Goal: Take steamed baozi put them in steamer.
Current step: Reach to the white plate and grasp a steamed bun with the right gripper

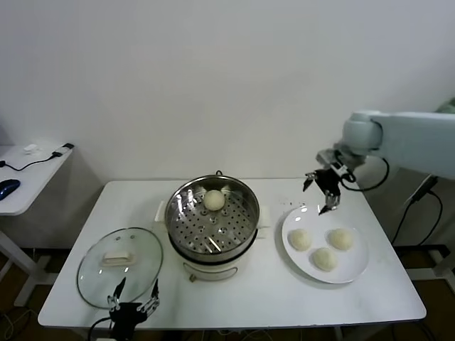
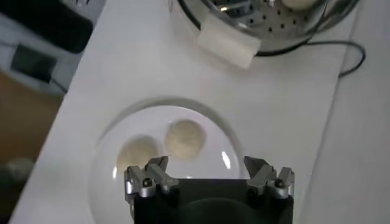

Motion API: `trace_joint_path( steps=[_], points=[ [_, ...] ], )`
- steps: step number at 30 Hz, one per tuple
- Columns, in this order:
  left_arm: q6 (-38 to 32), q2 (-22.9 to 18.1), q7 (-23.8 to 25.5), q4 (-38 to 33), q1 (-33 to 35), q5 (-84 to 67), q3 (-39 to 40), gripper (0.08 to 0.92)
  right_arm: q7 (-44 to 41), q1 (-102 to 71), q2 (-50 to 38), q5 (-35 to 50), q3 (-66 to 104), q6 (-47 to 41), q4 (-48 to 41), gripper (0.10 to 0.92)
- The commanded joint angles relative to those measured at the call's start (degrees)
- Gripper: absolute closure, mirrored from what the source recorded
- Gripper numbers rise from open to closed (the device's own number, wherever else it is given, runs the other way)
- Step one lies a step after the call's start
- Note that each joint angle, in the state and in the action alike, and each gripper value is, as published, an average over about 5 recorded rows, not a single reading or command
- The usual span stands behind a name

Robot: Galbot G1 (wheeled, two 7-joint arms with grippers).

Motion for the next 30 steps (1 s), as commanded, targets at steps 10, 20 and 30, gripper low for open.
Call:
trace_joint_path(
  steps=[10,20,30],
  points=[
    [-0.1,-0.3,0.0,-0.3,1.5,0.5,0.0,0.177,5.7,-26.0,-0.4,-5.7,17.5,-11.9,-9.4,0.203],
    [-0.2,-0.3,-0.1,-0.1,1.6,0.4,-0.1,0.177,6.5,-30.0,2.4,-6.8,21.2,-11.8,-13.1,0.203],
    [0.0,-0.3,-0.1,-0.4,1.5,0.4,0.2,0.177,5.1,-29.0,3.4,-6.8,20.9,-11.5,-13.0,0.276]
  ],
)
